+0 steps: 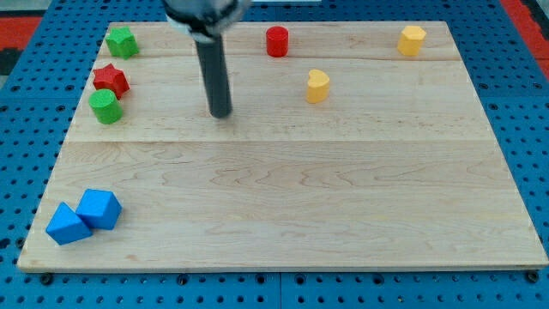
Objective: Push the blue triangle to the center right of the board
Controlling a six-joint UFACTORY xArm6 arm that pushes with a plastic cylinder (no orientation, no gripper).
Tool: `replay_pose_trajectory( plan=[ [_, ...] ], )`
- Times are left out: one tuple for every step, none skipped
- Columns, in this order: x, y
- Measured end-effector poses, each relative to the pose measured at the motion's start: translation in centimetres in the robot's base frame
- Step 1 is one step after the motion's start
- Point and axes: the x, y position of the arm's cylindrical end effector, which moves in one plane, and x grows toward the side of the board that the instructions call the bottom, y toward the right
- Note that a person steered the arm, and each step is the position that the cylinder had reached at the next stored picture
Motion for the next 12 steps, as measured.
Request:
replay_pose_trajectory(
  plan=[
    [8.4, 4.6],
    [17.8, 4.0],
    [19.4, 2.6],
    [19.4, -1.6],
    [19.4, -12.4],
    [19.3, -21.0],
    [18.7, -24.8],
    [16.5, -23.7],
    [16.0, -16.5],
    [15.8, -7.5],
    [14.5, -2.5],
    [14.4, -1.4]
  ],
)
